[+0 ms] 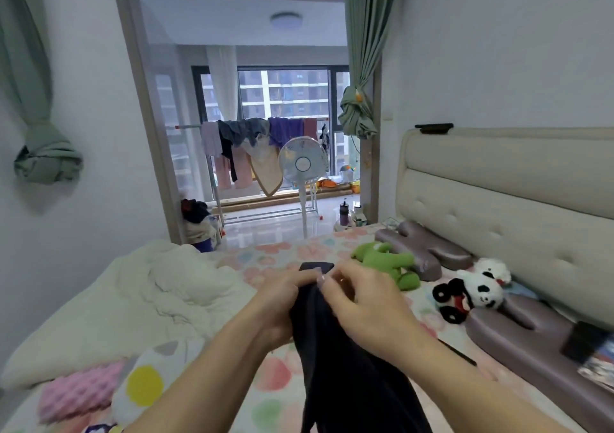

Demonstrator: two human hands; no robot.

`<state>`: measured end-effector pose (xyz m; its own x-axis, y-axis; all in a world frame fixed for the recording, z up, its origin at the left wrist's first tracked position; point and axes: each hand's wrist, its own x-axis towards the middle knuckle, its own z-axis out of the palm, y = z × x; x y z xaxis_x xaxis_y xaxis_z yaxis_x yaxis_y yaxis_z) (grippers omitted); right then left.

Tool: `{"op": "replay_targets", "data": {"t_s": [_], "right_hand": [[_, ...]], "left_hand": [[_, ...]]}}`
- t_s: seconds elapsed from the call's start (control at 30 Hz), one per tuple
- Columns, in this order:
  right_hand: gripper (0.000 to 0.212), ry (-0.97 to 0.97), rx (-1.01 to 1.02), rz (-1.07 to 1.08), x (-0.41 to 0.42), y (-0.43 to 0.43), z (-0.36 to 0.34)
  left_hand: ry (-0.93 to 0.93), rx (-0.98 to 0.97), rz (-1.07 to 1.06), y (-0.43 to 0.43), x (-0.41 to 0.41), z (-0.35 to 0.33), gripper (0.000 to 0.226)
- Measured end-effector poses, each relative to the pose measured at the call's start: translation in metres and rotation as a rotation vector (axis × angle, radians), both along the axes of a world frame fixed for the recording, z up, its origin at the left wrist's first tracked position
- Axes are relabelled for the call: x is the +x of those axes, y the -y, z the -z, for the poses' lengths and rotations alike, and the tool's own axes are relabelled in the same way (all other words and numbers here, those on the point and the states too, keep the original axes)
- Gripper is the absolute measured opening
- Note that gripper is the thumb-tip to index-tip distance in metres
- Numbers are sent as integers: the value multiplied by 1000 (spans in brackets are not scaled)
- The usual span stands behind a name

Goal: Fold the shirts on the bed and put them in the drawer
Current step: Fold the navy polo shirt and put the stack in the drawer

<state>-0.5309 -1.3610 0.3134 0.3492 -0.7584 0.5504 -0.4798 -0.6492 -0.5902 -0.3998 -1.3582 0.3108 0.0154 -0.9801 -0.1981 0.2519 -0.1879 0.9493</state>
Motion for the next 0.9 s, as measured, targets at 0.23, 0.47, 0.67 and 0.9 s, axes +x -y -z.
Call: {"op": "replay_targets", "data": {"t_s": [0.23,0.47,0.67,0.9], "right_hand": [[29,12,577,-452,-47,40,-9],[40,-187,626,-440,-81,50,4],[28,-461,497,-276,-88,53,-10],[21,-389,345,-134,-101,64,-20]], "left_hand": [[289,-203,531,-4,1,-25,21],[635,-221,421,-1,42,-36,21],[1177,-176,321,-7,65,-52,27],[1327,-136,125,-8,99,-37,18]]}}
